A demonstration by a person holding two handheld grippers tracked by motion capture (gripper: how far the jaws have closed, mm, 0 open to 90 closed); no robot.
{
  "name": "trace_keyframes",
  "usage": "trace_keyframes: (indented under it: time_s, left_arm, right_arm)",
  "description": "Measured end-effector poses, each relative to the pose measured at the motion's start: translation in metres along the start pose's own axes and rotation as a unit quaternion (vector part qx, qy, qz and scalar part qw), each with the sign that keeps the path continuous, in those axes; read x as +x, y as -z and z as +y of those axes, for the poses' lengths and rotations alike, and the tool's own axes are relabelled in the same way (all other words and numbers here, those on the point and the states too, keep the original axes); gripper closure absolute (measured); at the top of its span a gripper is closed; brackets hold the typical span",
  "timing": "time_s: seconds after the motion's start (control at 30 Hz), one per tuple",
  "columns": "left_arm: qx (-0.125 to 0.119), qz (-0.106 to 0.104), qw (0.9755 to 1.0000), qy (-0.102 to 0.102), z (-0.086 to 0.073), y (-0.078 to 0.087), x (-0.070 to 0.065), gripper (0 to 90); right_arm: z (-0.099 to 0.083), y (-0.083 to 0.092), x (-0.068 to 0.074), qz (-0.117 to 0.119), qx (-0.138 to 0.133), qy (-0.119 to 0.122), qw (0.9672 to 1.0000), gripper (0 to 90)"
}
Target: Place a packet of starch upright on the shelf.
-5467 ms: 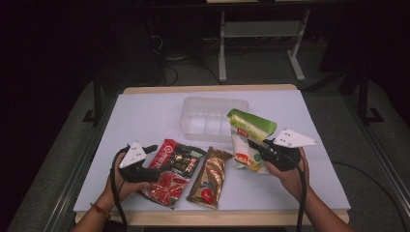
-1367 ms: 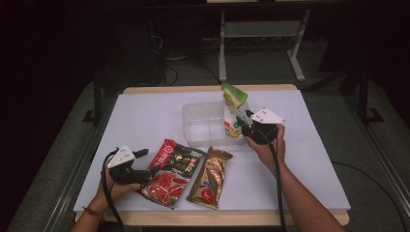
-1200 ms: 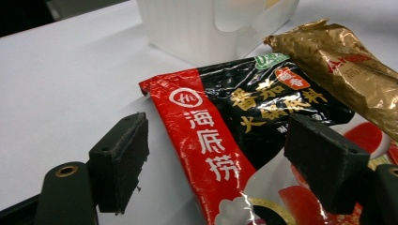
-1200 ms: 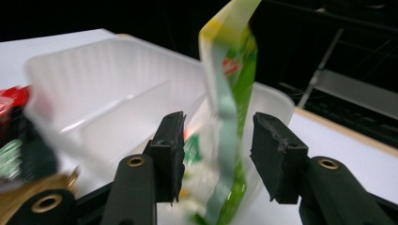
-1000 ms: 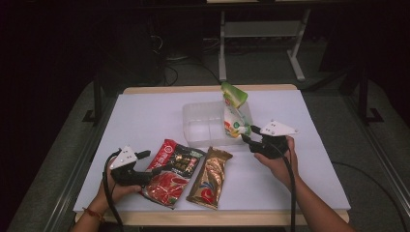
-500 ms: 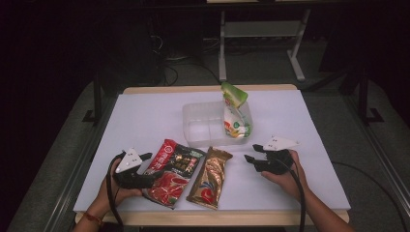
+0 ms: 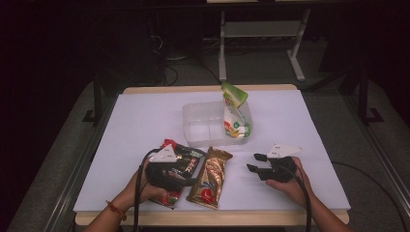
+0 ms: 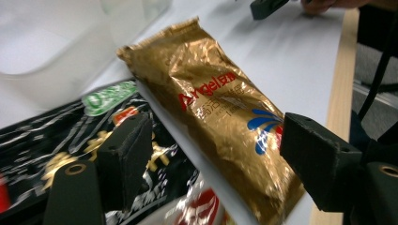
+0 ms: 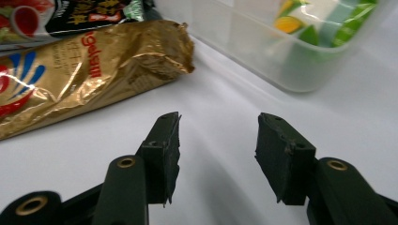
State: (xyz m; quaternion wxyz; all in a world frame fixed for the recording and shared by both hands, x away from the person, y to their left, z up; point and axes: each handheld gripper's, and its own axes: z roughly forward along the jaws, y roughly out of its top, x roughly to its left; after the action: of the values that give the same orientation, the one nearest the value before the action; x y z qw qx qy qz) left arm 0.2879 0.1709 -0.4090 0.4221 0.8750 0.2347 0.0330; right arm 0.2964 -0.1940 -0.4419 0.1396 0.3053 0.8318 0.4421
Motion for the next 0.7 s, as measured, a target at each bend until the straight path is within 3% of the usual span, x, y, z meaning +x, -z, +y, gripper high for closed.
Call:
trace_keyframes:
  time_s: [0.1, 0.3, 0.5, 0.7]
  left_arm:
    - [0.011, -0.02, 0.9997, 0.003, 0.004, -0.012, 0.001, 26.7]
    - [0.043, -0.031, 0.9986, -0.005, 0.007, -0.032, -0.003, 26.5]
    - [0.07, -0.029, 0.9969, -0.018, 0.004, -0.039, -0.01, 28.3]
    - [0.067, -0.031, 0.9972, -0.015, 0.003, -0.04, -0.009, 28.7]
  right_arm:
    - [0.002, -0.004, 0.004, 0.017, 0.003, 0.001, 0.9999, 49.7]
    - [0.009, -0.019, 0.017, 0.06, 0.015, 0.008, 0.998, 49.1]
    - [0.02, -0.037, 0.032, 0.114, 0.027, -0.003, 0.9931, 46.4]
    - [0.029, -0.056, 0.042, 0.152, 0.044, -0.009, 0.9874, 43.6]
